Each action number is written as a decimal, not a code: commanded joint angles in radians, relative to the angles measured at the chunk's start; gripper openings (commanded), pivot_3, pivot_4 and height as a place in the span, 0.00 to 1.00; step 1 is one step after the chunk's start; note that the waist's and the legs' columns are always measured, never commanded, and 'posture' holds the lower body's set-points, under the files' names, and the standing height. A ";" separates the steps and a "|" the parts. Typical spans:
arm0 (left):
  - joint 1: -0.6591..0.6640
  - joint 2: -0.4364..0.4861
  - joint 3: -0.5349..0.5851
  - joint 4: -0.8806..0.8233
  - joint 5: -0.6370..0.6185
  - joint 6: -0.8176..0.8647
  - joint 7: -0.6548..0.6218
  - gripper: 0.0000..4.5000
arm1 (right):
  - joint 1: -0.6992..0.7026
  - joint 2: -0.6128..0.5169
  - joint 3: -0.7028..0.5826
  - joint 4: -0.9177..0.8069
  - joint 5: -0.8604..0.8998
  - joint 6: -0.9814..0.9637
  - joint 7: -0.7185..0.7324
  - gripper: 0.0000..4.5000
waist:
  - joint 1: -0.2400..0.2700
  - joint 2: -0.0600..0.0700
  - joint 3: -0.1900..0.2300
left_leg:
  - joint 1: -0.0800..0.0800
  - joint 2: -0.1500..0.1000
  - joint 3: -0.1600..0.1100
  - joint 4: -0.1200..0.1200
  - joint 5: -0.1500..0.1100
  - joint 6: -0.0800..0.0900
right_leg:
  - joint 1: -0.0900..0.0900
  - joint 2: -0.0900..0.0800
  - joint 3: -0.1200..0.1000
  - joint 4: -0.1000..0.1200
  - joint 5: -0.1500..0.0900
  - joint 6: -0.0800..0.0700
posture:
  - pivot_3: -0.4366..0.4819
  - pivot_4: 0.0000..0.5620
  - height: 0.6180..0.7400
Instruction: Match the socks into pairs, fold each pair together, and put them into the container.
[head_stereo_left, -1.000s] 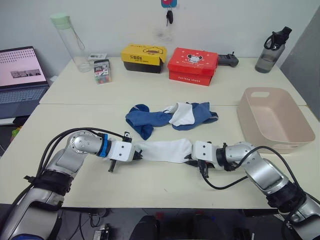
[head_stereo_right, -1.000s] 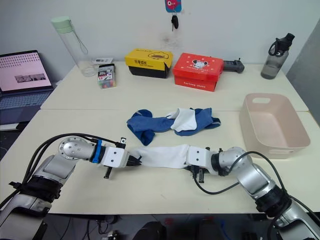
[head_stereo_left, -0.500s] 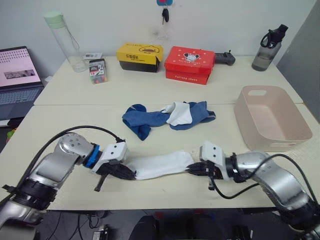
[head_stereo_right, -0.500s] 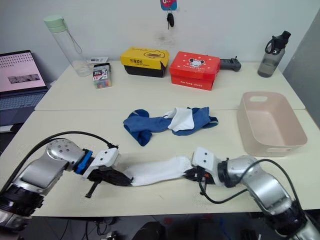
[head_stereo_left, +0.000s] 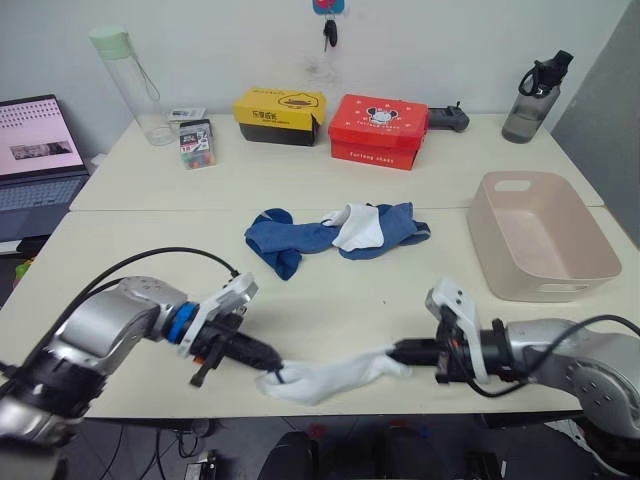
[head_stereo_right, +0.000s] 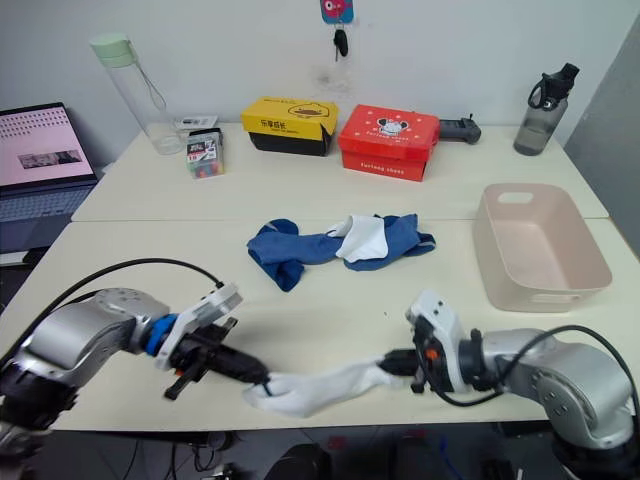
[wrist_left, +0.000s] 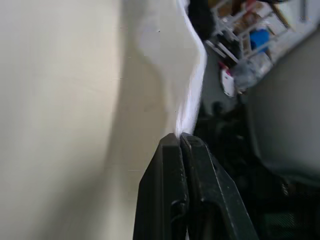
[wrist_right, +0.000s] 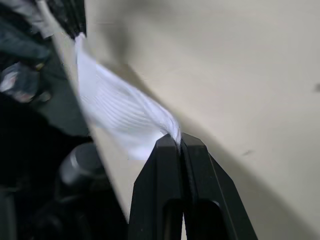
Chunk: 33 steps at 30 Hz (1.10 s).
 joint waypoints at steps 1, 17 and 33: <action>-0.085 -0.060 -0.032 0.143 0.101 -0.060 0.024 0.00 | -0.045 0.011 0.045 0.068 -0.054 -0.050 -0.059 0.01 | -0.002 0.000 0.000 | -0.001 0.000 0.000 0.000 0.000 0.000 | -0.001 0.000 0.001 0.000 0.000 0.000 | 0.48 0.27 1.00; -0.126 -0.104 0.232 0.150 0.068 0.026 0.146 0.47 | -0.100 -0.035 -0.058 0.080 -0.042 -0.172 -0.057 0.70 | -0.004 0.000 0.000 | -0.008 0.000 0.000 0.001 0.002 -0.005 | -0.009 -0.001 0.002 0.000 0.000 0.000 | 0.48 0.27 1.00; 0.255 -0.179 0.288 -0.224 0.073 0.143 0.529 0.91 | 0.158 -0.011 0.062 -0.038 -0.151 -0.267 -0.228 1.00 | 0.000 0.000 -0.001 | -0.003 0.000 -0.001 0.000 0.002 -0.004 | -0.004 -0.002 0.002 0.000 0.001 0.000 | 0.48 0.27 1.00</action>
